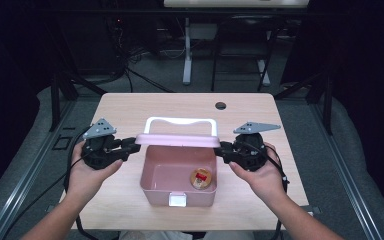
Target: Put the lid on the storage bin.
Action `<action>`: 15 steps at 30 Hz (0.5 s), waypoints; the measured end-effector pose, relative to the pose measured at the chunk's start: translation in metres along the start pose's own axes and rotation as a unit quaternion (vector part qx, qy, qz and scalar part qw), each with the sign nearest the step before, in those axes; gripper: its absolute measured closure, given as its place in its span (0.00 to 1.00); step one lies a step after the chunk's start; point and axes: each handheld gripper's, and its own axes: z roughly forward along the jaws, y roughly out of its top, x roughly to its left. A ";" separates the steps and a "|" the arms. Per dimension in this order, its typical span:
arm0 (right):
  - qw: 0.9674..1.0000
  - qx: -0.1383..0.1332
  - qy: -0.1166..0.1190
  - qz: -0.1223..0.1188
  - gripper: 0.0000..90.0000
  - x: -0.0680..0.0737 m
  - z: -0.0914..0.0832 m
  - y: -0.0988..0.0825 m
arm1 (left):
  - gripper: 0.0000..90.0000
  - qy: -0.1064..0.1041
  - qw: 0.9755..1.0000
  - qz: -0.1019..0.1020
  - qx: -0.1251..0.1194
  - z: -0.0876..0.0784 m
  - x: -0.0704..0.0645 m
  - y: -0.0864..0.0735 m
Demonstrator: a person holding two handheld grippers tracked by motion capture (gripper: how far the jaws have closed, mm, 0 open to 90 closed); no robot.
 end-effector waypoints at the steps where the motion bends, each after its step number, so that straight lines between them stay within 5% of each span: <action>1: 1.000 0.002 0.001 0.000 0.76 0.000 0.000 -0.001 | 0.77 -0.002 1.000 0.000 0.003 0.000 0.000 -0.001; 15: 1.000 0.013 0.013 -0.005 0.70 0.002 0.001 -0.017 | 0.63 -0.014 1.000 -0.007 0.011 -0.001 -0.003 -0.016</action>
